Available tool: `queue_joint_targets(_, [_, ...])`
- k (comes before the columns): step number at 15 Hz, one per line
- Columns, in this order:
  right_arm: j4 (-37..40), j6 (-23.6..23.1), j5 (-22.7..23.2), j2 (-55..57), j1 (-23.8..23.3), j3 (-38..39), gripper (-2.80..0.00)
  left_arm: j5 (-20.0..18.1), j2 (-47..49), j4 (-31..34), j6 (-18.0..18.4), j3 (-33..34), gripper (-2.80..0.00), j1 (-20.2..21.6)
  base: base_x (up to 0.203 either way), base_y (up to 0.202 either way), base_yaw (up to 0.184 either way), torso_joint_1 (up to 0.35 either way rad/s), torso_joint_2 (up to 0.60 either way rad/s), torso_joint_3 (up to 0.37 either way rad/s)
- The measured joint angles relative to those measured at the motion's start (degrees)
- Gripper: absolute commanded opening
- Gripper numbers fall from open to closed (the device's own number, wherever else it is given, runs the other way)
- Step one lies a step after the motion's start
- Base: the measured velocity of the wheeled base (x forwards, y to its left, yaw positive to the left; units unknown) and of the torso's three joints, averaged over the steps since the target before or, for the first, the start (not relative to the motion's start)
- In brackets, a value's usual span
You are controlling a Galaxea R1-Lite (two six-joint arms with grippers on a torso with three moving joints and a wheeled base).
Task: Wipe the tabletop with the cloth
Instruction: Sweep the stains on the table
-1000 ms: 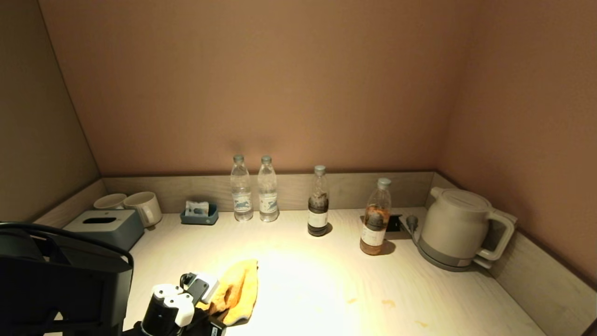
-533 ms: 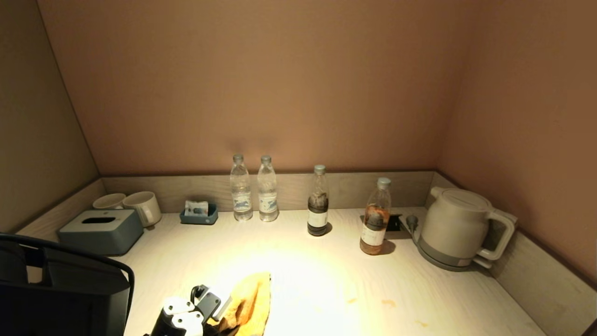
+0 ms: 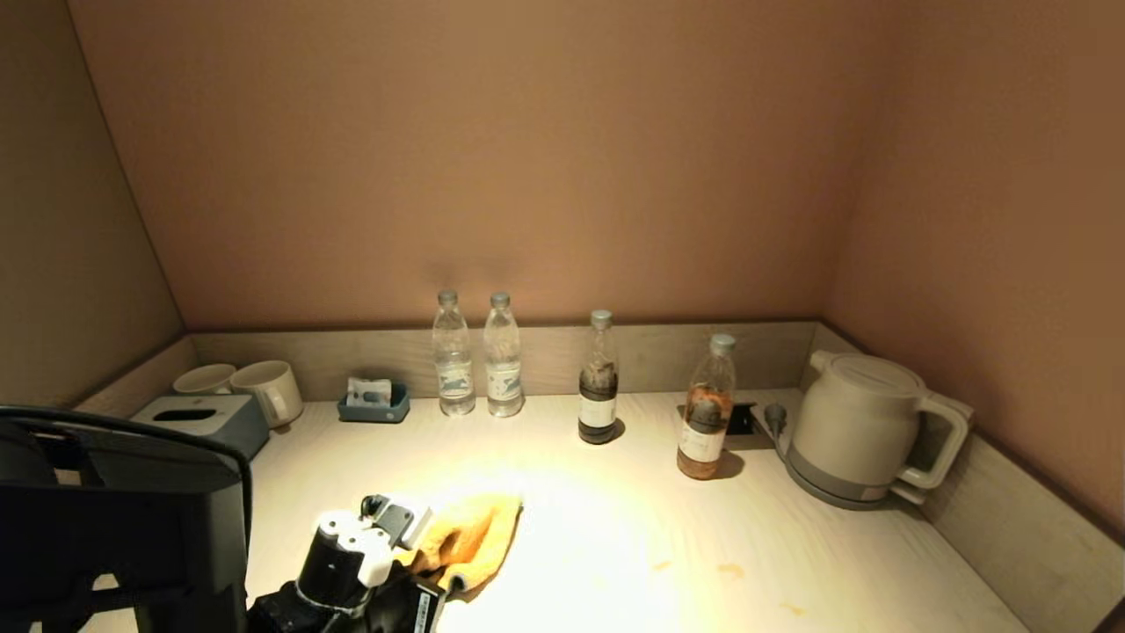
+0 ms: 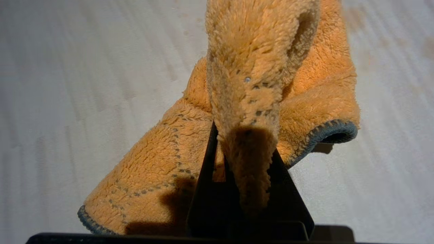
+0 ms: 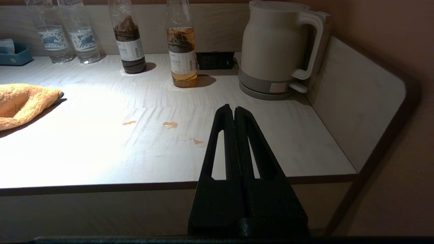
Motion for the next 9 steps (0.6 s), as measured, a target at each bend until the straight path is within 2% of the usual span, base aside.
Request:
queue_joint_targets(3, [0.02,0.01,0.02,0.00,0.00,0.00,-2.80,0.00,-0.22,6.86,-0.20,-7.73,-2.80,4.31,0.000,0.000,0.000,0.000,0.00,0.000])
queue_joint_targets(5, [0.00,0.00,0.00,0.00,-0.02,0.00,-2.80,0.01,-0.54,13.74,-0.71,-14.67,-2.80,7.36,0.000,0.000,0.000,0.000,0.00,0.000])
queue_joint_targets(9, [0.00,0.02,0.02,0.00,0.00,0.00,-2.80,0.05,-2.21,26.30,-3.10,-24.41,-2.80,12.52,0.000,0.000,0.000,0.000,0.00,0.000])
